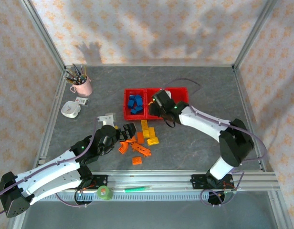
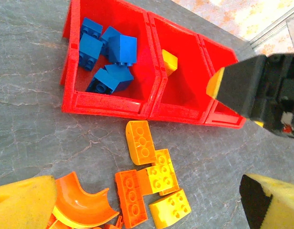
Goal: Sort the legos into containers by color
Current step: Pick up the lego from the center of the table.
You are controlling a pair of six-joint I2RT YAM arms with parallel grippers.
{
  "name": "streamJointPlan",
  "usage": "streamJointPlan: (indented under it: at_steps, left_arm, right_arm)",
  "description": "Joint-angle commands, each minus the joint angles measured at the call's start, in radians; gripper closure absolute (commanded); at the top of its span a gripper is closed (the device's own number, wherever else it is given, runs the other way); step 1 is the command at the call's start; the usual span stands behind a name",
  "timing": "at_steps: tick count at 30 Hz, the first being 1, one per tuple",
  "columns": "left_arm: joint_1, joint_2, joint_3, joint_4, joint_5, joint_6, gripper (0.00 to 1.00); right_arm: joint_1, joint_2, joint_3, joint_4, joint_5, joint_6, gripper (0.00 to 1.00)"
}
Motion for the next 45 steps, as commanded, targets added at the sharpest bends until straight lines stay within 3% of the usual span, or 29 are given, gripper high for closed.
streamJointPlan:
  at_steps: [1,8,15,33,45]
  left_arm:
    - [0.000,-0.025,0.021,-0.034,-0.017,-0.015,0.01]
    - [-0.001,-0.084,0.015,-0.108,-0.046,-0.038,0.01]
    - [0.000,-0.129,0.000,-0.143,-0.063,-0.058,0.01]
    - [0.001,-0.155,-0.025,-0.140,-0.067,-0.068,0.01]
    - [0.002,-0.149,-0.029,-0.119,-0.059,-0.063,0.01]
  right_arm:
    - [0.051,-0.052,-0.040,-0.043,0.052,0.028,0.36]
    - [0.199,-0.047,-0.101,-0.045,0.085,0.104,0.34]
    - [0.284,0.023,-0.101,-0.041,0.111,0.158,0.33]
    - [0.297,0.230,0.017,-0.038,0.184,0.119,0.51]
    - [0.296,0.232,0.020,-0.034,0.186,0.116,0.66]
